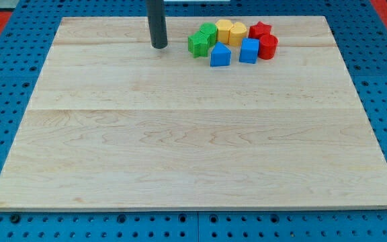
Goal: Slide the green star a bit right
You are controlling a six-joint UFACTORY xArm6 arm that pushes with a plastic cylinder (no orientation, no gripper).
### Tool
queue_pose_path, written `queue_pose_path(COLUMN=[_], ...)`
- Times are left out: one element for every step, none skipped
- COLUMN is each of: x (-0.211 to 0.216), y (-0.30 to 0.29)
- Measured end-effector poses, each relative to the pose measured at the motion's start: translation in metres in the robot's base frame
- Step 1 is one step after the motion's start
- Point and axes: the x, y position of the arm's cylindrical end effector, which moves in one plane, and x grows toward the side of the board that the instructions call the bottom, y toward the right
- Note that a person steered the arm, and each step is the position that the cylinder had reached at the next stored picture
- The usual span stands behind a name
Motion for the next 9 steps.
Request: queue_pose_path(x=[0.000, 0.000, 0.000, 0.000, 0.000, 0.000, 0.000, 0.000, 0.001], y=[0.014, 0.014, 0.021, 0.029, 0.034, 0.040, 0.045, 0.045, 0.045])
